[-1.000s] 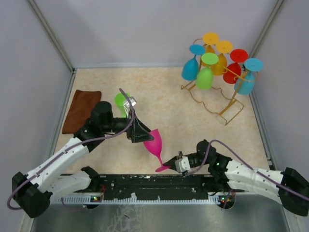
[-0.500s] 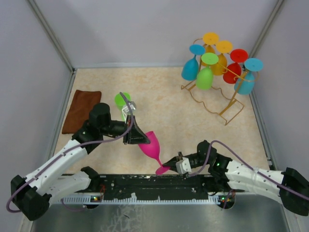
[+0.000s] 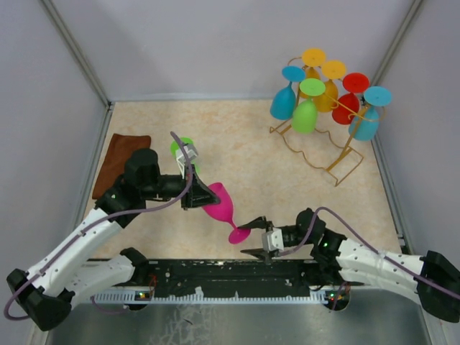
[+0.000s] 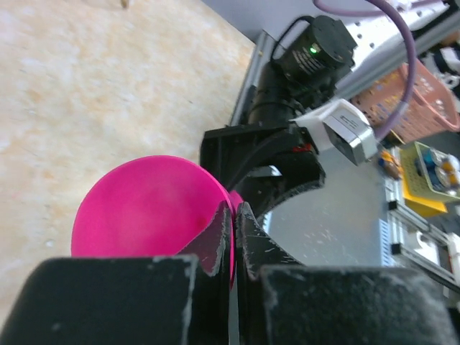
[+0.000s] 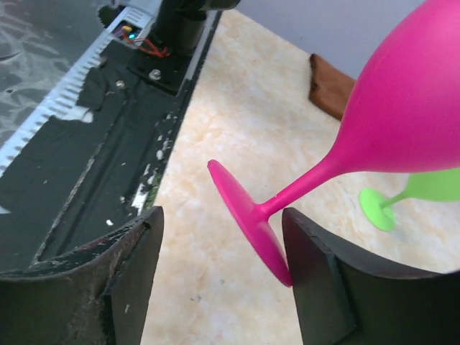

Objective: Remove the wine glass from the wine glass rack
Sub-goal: Place the wine glass at the center of the board.

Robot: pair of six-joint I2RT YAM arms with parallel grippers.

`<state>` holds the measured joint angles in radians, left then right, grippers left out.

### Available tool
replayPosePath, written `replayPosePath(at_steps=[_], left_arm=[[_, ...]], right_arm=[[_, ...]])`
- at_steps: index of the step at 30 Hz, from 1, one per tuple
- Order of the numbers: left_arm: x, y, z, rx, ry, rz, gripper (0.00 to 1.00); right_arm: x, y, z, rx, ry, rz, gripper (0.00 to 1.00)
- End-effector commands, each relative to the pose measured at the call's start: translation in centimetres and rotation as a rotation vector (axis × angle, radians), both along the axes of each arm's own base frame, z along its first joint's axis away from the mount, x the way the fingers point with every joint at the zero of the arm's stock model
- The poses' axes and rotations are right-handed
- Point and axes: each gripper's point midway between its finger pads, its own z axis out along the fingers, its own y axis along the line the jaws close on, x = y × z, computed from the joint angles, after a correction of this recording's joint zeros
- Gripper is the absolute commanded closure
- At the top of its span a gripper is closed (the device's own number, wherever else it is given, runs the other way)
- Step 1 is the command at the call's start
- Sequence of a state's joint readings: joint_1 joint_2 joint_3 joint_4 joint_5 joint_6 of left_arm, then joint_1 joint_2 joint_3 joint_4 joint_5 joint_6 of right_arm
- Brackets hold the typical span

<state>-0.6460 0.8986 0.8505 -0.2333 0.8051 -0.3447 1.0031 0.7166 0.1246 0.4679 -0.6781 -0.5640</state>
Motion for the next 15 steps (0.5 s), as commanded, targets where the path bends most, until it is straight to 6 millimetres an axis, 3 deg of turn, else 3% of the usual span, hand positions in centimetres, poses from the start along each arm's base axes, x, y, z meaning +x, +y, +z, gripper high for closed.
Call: replayPosePath(at_steps=[1, 5, 11, 15], left_arm=[[4.1, 1.1, 2.6, 0.053, -0.166, 0.207, 1.0], [6.4, 1.5, 3.6, 0.07, -0.258, 0.293, 1.0], [10.9, 2.1, 2.2, 0.156, -0.291, 0.466, 1.0], [11.8, 1.2, 2.1, 0.128, -0.3, 0.468, 1.0]], right_arm=[[0.8, 0.1, 3.0, 0.122, -0.005, -0.058, 0.31], [2.3, -0.4, 4.0, 0.171, 0.012, -0.161, 0.23], [3.4, -1.1, 5.4, 0.237, 0.012, -0.245, 0.17], [4.5, -1.8, 6.2, 0.278, 0.01, -0.319, 0.14]])
